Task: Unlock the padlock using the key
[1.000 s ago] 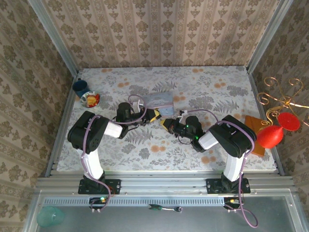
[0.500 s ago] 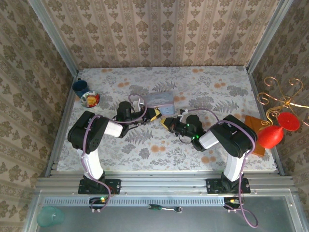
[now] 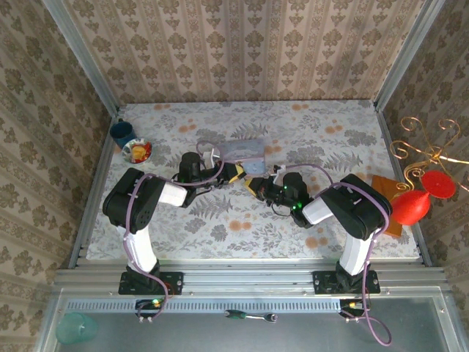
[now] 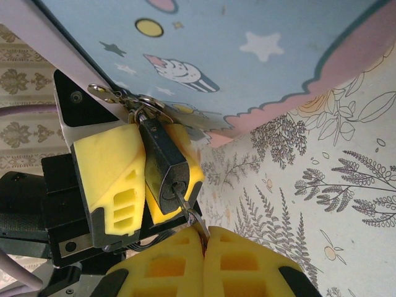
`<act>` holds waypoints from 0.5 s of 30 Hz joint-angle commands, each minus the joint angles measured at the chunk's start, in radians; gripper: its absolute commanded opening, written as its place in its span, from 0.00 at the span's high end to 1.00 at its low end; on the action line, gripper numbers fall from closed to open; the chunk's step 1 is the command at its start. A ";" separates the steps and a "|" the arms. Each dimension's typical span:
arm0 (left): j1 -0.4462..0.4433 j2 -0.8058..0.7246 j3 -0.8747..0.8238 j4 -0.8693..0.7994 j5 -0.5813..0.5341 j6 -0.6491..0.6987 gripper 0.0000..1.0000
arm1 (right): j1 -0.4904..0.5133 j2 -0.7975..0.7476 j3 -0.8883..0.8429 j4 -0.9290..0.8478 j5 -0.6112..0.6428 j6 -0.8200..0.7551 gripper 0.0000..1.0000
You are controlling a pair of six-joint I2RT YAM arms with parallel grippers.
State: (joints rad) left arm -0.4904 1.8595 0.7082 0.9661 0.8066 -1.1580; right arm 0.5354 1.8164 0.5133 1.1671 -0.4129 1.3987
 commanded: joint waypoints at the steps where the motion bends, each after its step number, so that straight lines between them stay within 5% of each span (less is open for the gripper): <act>1: -0.075 -0.010 0.003 -0.032 0.163 0.038 1.00 | -0.014 -0.057 0.096 0.087 0.028 0.003 1.00; 15: -0.080 -0.028 0.000 -0.035 0.164 0.039 1.00 | -0.020 -0.038 0.119 0.025 0.026 -0.037 1.00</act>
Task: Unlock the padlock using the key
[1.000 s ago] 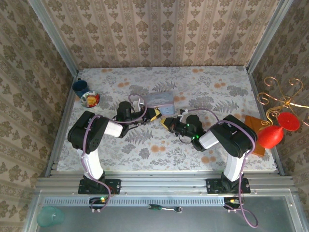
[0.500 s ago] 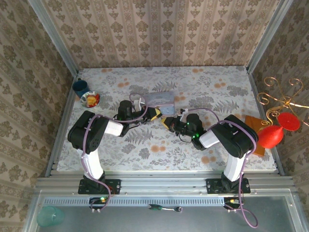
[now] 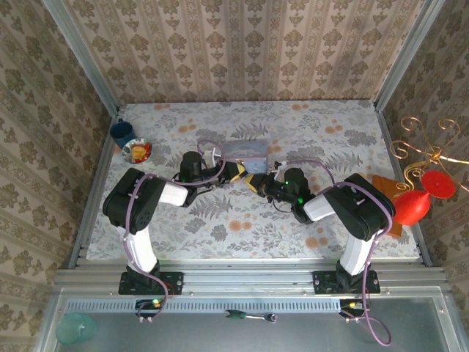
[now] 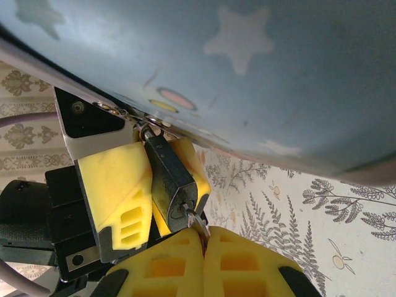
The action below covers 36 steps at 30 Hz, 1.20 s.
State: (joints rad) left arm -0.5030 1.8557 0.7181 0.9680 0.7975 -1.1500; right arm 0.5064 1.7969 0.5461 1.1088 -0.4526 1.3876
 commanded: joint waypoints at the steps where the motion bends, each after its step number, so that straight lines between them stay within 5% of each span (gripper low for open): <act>1: -0.068 -0.023 -0.009 -0.037 0.174 0.032 1.00 | 0.017 -0.016 0.091 0.082 0.068 -0.029 1.00; 14: -0.069 -0.023 -0.011 -0.045 0.169 0.036 1.00 | 0.006 0.039 0.095 0.135 0.063 0.002 1.00; 21: -0.069 -0.026 -0.010 -0.063 0.164 0.052 1.00 | 0.095 0.018 0.175 0.012 0.068 -0.059 1.00; 29: -0.069 -0.046 -0.011 -0.092 0.160 0.070 1.00 | 0.024 0.011 0.073 0.111 0.086 -0.010 1.00; 36: -0.070 -0.039 -0.011 -0.090 0.160 0.069 1.00 | 0.103 -0.037 0.133 -0.044 0.092 -0.088 1.00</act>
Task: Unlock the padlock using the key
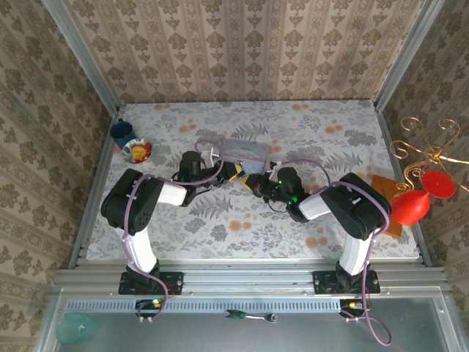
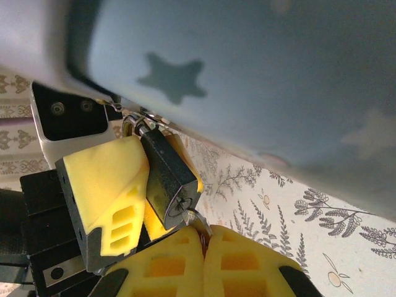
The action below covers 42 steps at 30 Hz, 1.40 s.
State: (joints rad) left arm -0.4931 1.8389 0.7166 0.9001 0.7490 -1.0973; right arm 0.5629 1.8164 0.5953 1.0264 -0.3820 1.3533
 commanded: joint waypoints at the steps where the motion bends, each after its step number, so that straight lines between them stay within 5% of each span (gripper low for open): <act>1: -0.081 -0.023 -0.009 -0.022 0.208 0.015 1.00 | 0.047 -0.064 0.079 0.017 0.024 -0.063 1.00; 10: -0.067 -0.028 -0.023 -0.032 0.179 0.030 1.00 | 0.008 -0.085 0.001 0.080 0.001 -0.047 0.93; 15: -0.006 -0.045 -0.062 -0.076 0.116 0.068 1.00 | 0.032 -0.134 -0.047 -0.001 0.034 -0.117 0.58; 21: 0.030 -0.089 -0.091 -0.176 0.057 0.105 1.00 | 0.037 -0.261 -0.090 -0.255 0.076 -0.248 0.42; 28: 0.031 -0.126 -0.081 -0.311 0.015 0.157 1.00 | 0.178 -0.506 0.037 -0.864 0.362 -0.618 0.43; 34: 0.030 -0.123 -0.085 -0.296 0.033 0.118 1.00 | 0.421 -0.486 0.042 -0.829 0.724 -0.975 0.34; 42: 0.030 -0.181 -0.062 -0.460 -0.015 0.206 1.00 | 0.625 -0.245 0.099 -0.612 0.892 -1.413 0.35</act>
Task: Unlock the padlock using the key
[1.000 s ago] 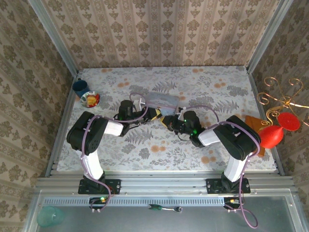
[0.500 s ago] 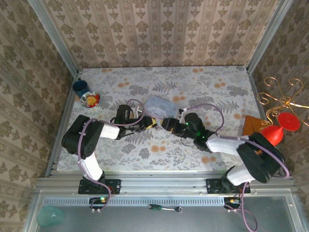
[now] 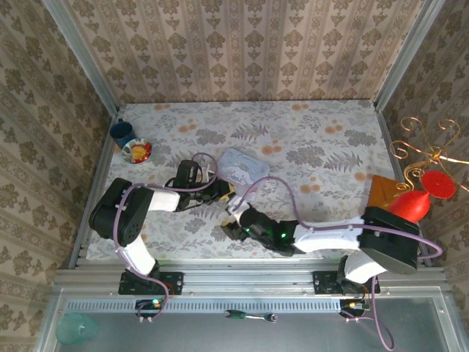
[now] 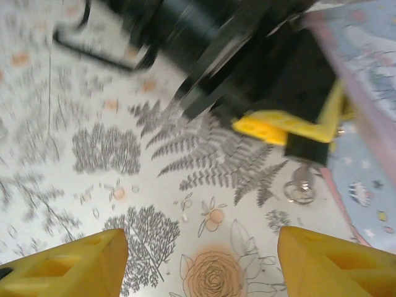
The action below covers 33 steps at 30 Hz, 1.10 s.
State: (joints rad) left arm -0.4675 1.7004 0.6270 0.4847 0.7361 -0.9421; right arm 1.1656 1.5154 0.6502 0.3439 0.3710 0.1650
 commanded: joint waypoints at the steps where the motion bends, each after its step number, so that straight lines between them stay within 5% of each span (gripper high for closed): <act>1: 0.004 -0.046 0.028 -0.050 -0.005 0.054 1.00 | 0.026 0.089 0.054 0.086 0.159 -0.249 0.36; 12: 0.004 -0.067 0.027 -0.070 -0.014 0.065 1.00 | 0.022 0.292 0.063 0.274 0.356 -0.296 0.40; 14: 0.004 -0.068 0.025 -0.064 -0.011 0.062 1.00 | 0.020 0.316 0.064 0.298 0.423 -0.279 0.59; 15: 0.004 -0.068 0.025 -0.057 -0.006 0.057 1.00 | 0.020 0.326 0.054 0.327 0.440 -0.281 0.60; 23: 0.005 -0.068 0.017 -0.013 0.016 0.036 1.00 | -0.013 0.382 0.038 0.386 0.443 -0.260 0.61; 28: 0.004 -0.076 0.019 -0.017 0.021 0.035 1.00 | -0.037 0.414 0.076 0.334 0.438 -0.251 0.80; 33: 0.004 -0.077 0.020 -0.018 0.021 0.035 1.00 | -0.063 0.423 0.084 0.354 0.436 -0.241 0.83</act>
State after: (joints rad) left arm -0.4675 1.6608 0.6292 0.4225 0.7181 -0.9043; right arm 1.1149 1.9247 0.7078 0.6785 0.7719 -0.0975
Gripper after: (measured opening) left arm 0.136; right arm 0.170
